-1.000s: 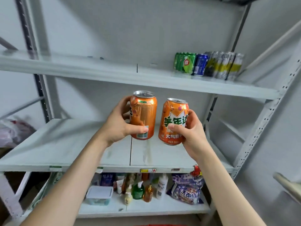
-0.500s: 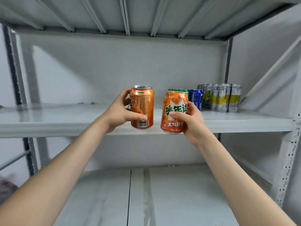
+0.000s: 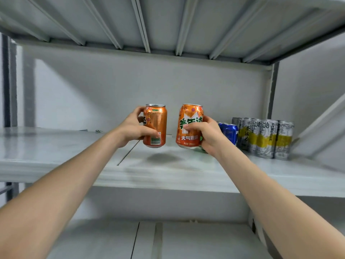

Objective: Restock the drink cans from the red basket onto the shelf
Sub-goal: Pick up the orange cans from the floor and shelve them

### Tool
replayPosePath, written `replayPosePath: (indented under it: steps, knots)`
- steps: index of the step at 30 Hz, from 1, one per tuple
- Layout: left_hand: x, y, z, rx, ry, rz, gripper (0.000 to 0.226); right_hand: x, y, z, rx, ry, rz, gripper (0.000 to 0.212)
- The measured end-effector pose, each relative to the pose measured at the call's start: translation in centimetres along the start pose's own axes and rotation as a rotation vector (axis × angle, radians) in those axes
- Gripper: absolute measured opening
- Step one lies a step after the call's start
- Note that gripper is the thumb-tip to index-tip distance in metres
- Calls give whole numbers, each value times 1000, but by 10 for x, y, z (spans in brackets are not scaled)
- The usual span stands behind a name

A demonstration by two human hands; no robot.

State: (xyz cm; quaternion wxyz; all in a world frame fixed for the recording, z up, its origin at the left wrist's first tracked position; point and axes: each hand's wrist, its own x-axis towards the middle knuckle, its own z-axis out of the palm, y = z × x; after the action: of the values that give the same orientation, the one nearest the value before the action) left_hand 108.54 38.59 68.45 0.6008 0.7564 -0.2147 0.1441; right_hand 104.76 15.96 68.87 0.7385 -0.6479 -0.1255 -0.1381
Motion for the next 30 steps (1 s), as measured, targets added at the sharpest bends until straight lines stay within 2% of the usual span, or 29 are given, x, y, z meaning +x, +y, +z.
replayPosePath:
  steps: [6,13,24,30]
  knots:
    - [50,-20,-8,54,-15,-39,85,57,5,17,-43,12,32,67]
    - [122,-39,-29,204,-136,-70,83,131,19,25,-173,22,45,78]
    - [215,-81,-19,209,-230,-140,87,212,48,26,-336,53,137,69]
    - [239,-117,-2,142,-212,-195,85,241,85,24,-347,135,161,67]
